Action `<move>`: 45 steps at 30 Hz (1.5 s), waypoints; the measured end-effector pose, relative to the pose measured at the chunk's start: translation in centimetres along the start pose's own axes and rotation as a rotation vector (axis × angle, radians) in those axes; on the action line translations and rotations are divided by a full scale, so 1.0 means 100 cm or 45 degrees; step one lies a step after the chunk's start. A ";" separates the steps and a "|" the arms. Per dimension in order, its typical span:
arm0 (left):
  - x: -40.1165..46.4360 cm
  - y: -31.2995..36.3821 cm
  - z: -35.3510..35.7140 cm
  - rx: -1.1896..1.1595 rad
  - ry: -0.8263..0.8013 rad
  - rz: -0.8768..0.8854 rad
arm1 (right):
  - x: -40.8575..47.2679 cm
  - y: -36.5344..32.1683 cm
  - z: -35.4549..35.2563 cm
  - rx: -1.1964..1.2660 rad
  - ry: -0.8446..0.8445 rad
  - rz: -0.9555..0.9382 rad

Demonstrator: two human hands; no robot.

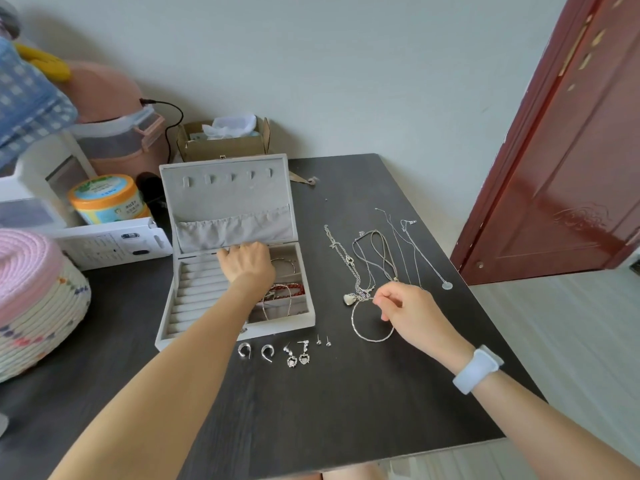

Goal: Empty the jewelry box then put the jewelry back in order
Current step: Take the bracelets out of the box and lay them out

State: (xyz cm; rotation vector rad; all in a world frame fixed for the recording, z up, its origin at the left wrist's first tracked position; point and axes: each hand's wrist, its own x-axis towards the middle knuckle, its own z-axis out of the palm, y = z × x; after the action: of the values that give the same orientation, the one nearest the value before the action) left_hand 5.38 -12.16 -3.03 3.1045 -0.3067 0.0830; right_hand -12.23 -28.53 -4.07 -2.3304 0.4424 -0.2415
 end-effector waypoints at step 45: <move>-0.077 -0.043 -0.002 -0.458 0.205 0.194 | 0.004 -0.002 0.022 0.019 0.437 -0.359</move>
State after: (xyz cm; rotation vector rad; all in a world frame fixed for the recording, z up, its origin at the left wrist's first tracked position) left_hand -1.29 -6.44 -3.27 2.6960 -0.4910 0.2493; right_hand -11.19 -27.15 -5.49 -2.3370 0.2712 -0.7852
